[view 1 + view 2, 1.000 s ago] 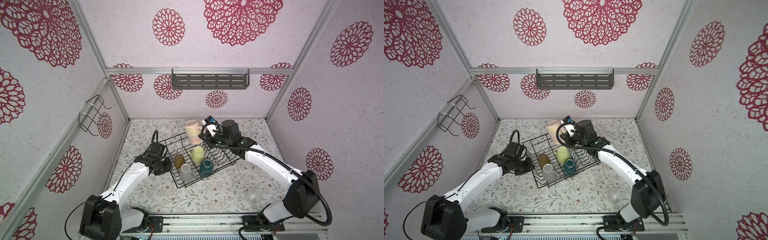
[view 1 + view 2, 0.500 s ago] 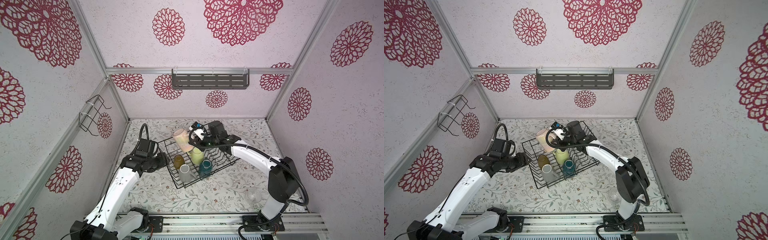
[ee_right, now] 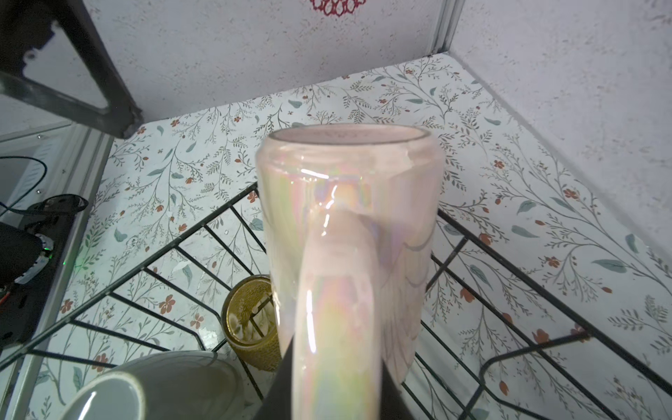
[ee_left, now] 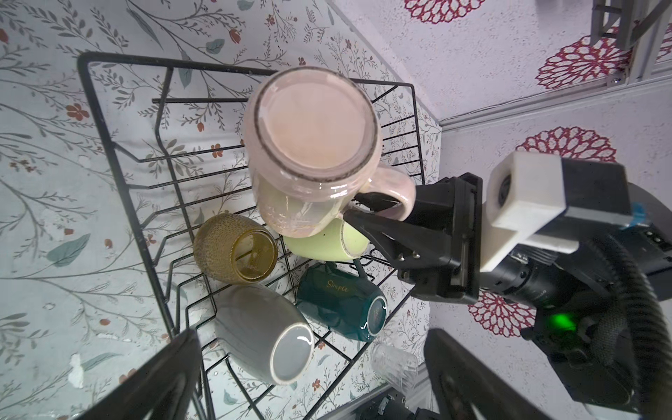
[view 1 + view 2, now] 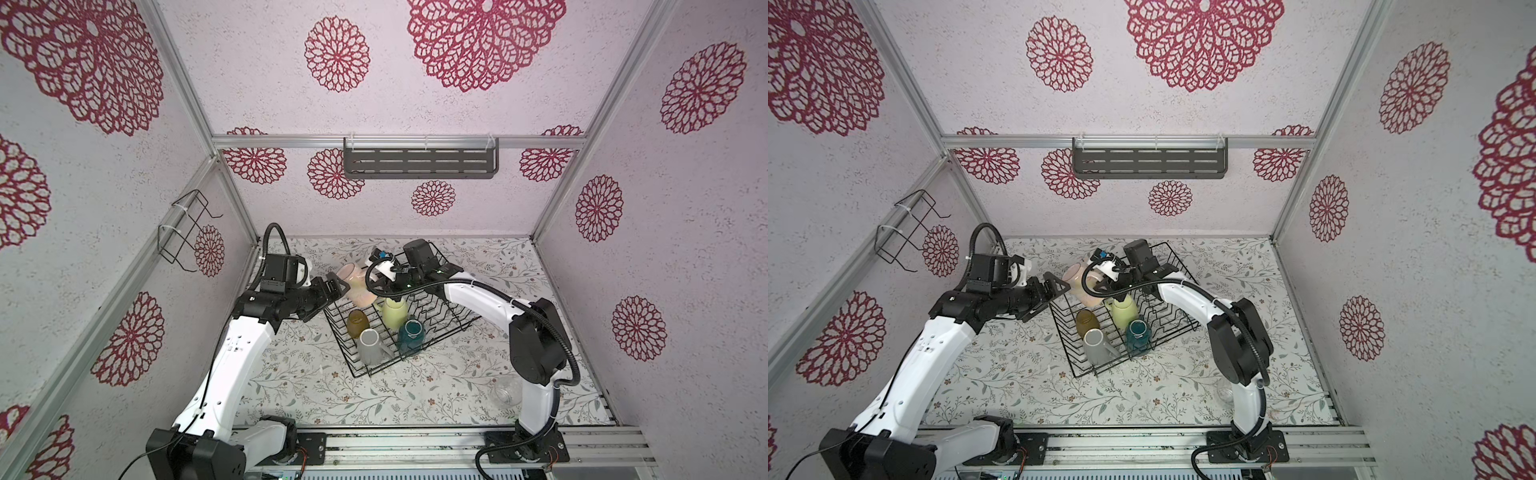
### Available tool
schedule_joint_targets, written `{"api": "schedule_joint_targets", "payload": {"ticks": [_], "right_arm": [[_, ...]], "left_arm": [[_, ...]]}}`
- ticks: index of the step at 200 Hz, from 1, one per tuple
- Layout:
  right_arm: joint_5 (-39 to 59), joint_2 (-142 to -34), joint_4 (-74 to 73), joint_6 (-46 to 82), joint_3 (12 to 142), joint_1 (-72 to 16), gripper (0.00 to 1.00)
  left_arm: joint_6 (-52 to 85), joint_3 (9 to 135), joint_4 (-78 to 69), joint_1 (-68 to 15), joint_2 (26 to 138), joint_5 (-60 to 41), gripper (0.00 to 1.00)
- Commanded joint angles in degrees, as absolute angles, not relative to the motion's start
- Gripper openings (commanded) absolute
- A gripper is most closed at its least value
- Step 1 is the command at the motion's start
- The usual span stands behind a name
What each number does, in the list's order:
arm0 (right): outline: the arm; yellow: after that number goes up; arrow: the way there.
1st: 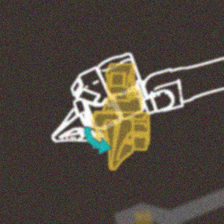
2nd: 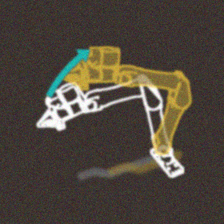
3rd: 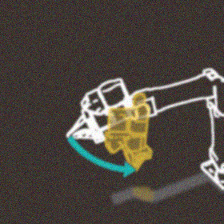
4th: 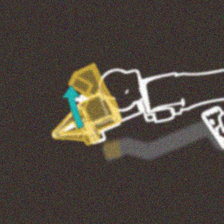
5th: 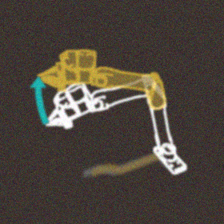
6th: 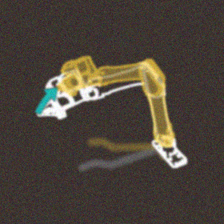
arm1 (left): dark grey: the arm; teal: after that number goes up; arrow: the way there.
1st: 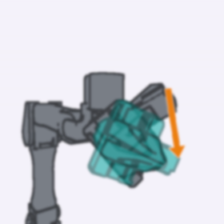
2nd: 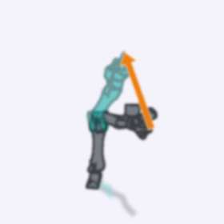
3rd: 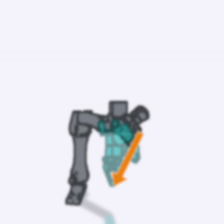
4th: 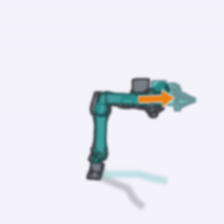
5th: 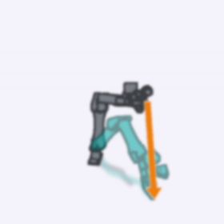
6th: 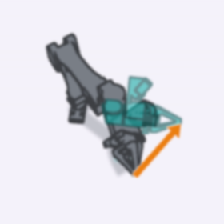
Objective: Load the cups into the dish rack
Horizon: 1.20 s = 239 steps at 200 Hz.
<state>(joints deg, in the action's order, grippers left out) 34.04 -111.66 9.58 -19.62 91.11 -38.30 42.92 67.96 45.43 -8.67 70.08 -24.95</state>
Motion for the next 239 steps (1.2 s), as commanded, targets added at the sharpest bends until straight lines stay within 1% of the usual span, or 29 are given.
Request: {"api": "schedule_joint_targets", "payload": {"ticks": [1, 30, 95, 112, 167, 194, 239], "right_arm": [[39.7, -111.0, 5.9, -23.6, 96.6, -37.8, 0.00], [43.6, -113.6, 10.1, -29.5, 100.0, -37.2, 0.00], [41.6, -119.8, 15.4, -36.1, 106.5, -36.8, 0.00], [42.9, -121.2, 17.1, -40.6, 107.2, -36.7, 0.00], [46.1, -124.8, 18.5, -40.7, 110.5, -37.1, 0.00], [45.1, -125.8, 18.7, -41.3, 111.2, -37.4, 0.00], [40.4, -127.8, 19.1, -43.0, 112.5, -37.6, 0.07]], "left_arm": [[42.3, 69.6, 44.2, -7.5, 72.4, -25.8, 1.00], [42.5, 69.7, 43.5, -6.3, 75.5, -26.2, 1.00], [42.6, 69.1, 42.8, -4.1, 77.7, -25.2, 1.00], [42.4, 69.0, 42.8, -3.9, 78.2, -25.1, 0.99], [41.6, 68.7, 43.1, -3.8, 80.0, -24.4, 0.99], [41.2, 68.6, 43.8, -3.7, 81.0, -23.1, 0.98], [40.9, 68.4, 44.1, -3.6, 82.5, -22.8, 0.98]]}}
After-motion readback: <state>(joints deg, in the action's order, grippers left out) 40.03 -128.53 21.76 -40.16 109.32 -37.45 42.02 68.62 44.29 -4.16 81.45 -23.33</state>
